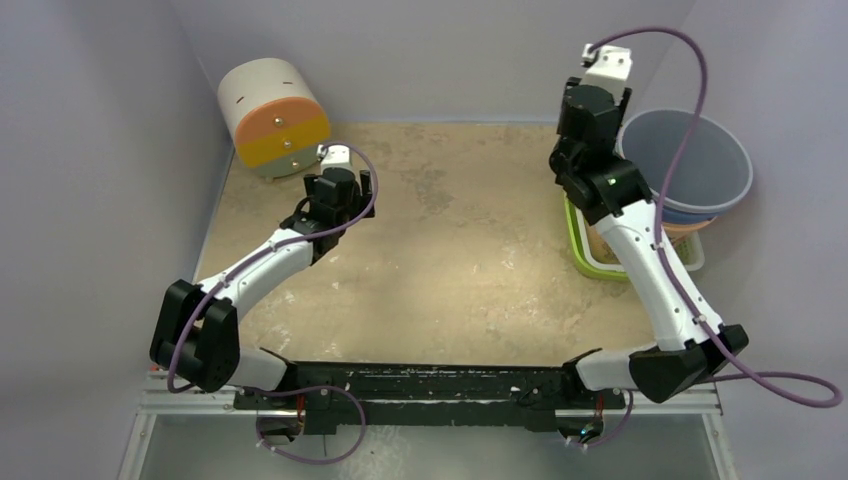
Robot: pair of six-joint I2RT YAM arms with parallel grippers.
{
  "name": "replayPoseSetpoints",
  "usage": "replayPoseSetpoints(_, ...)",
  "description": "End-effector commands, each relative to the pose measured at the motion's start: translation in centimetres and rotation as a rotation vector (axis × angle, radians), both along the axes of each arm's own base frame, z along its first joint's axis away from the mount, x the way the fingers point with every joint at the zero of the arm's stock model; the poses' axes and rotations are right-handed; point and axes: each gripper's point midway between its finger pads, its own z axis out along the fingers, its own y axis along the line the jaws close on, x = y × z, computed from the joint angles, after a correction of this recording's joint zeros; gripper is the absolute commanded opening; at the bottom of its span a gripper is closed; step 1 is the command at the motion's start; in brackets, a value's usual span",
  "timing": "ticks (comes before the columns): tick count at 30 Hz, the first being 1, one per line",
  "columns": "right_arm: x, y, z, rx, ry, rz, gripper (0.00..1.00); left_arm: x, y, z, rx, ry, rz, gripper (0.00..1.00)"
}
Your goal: Turn the large container upside down
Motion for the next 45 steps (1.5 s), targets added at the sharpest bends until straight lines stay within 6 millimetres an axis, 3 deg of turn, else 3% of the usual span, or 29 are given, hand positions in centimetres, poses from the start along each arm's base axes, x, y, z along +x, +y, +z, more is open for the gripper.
replayPoseSetpoints(1, -2.3, -5.7, 2.8, 0.054, -0.058, -0.159, 0.50, 1.3, -1.7, 2.3, -0.065, -0.067, -0.028, 0.82)
replayPoseSetpoints(14, -0.5, -9.9, -3.5, 0.098, 0.085, -0.196, 0.36, 0.8, -2.2, 2.4, -0.072, -0.070, -0.047, 0.82)
replayPoseSetpoints(22, 0.6, -10.7, -6.5, 0.160, 0.123, -0.110, 0.38, 0.6, -2.2, 2.3, -0.058, -0.066, -0.044, 0.82)
replayPoseSetpoints(28, 0.3, -11.0, -6.7, 0.176, 0.109, -0.101, 0.48, 0.5, -2.3, 2.3, -0.052, -0.066, -0.045, 0.82)
replayPoseSetpoints(34, -1.1, -10.6, -3.3, 0.164, 0.039, -0.061, 0.57, 0.6, -2.3, 1.9, -0.042, -0.058, -0.045, 0.82)
replayPoseSetpoints(37, -1.0, -10.0, -2.7, 0.162, 0.039, -0.013, 0.58, 0.7, -2.4, 1.6, -0.041, -0.053, -0.044, 0.82)
replayPoseSetpoints(45, 1.9, -9.7, -7.8, 0.163, 0.176, -0.010, 0.55, 0.8, -2.5, 1.1, -0.035, -0.039, -0.049, 0.82)
